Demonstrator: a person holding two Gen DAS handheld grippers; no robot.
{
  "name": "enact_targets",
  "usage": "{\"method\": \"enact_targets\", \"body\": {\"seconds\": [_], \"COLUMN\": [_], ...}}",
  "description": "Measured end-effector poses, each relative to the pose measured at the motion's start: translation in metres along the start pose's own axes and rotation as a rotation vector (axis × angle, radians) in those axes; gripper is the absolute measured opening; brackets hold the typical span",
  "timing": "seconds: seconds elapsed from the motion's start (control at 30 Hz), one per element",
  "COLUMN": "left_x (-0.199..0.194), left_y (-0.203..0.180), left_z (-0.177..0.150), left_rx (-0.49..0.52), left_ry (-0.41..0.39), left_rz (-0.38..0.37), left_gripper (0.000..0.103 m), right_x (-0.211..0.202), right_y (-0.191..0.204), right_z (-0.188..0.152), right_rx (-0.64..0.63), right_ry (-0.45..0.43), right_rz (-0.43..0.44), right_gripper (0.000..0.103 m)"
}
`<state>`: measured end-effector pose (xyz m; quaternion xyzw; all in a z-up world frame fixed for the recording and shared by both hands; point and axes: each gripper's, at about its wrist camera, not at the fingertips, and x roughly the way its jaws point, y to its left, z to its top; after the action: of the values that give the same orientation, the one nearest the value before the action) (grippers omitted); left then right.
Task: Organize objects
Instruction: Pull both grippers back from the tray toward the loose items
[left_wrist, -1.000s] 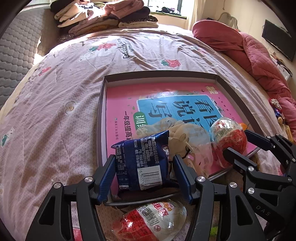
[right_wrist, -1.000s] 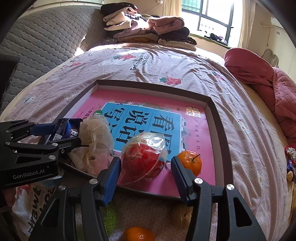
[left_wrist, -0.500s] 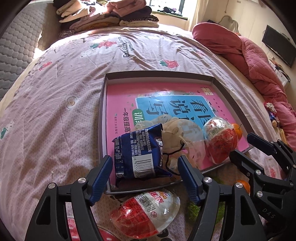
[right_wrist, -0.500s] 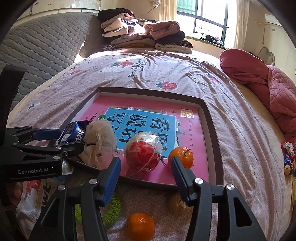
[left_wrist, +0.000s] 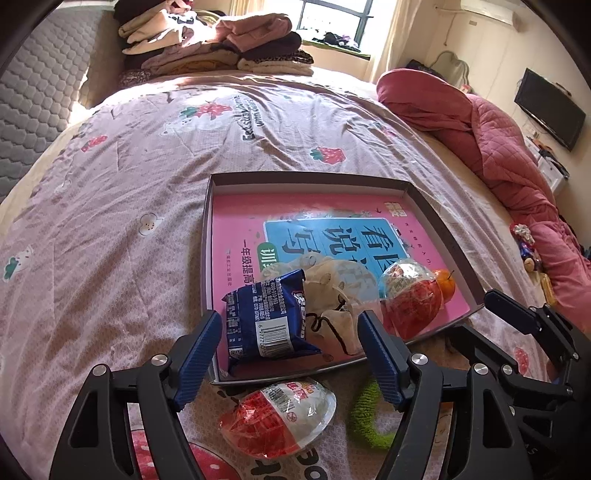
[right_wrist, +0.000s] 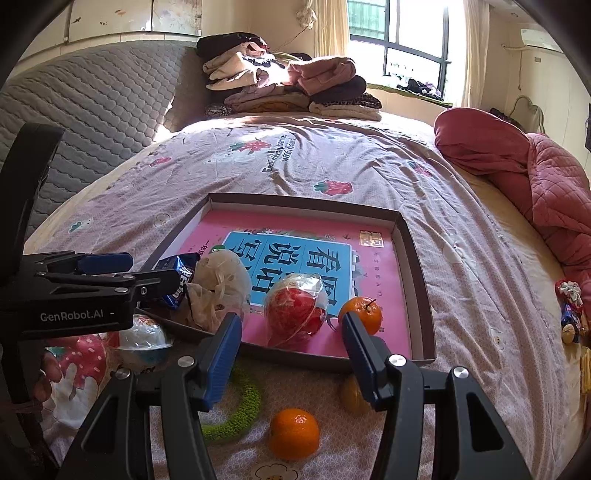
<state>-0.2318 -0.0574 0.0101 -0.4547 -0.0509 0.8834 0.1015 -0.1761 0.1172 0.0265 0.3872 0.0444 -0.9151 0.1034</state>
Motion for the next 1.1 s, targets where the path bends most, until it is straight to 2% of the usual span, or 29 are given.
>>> {"method": "enact_targets", "body": {"seconds": [0.53,1.1], "left_x": [-0.027,-0.088], "left_y": [-0.002,-0.021], "left_z": [0.005,-0.006], "left_rx": [-0.004,0.011], "left_ry": [-0.065,-0.188], "left_rz": [-0.010,-0.026], "left_gripper": [0.077,0.077], "right_x": [-0.022,-0.062], "right_y": [0.007,0.008], "right_z": [0.004,0.009], "right_rx": [-0.017,-0.001], "right_ry": [-0.045,-0.127], "right_rz": [-0.003,0.000], "right_gripper": [0.056,0.056]}}
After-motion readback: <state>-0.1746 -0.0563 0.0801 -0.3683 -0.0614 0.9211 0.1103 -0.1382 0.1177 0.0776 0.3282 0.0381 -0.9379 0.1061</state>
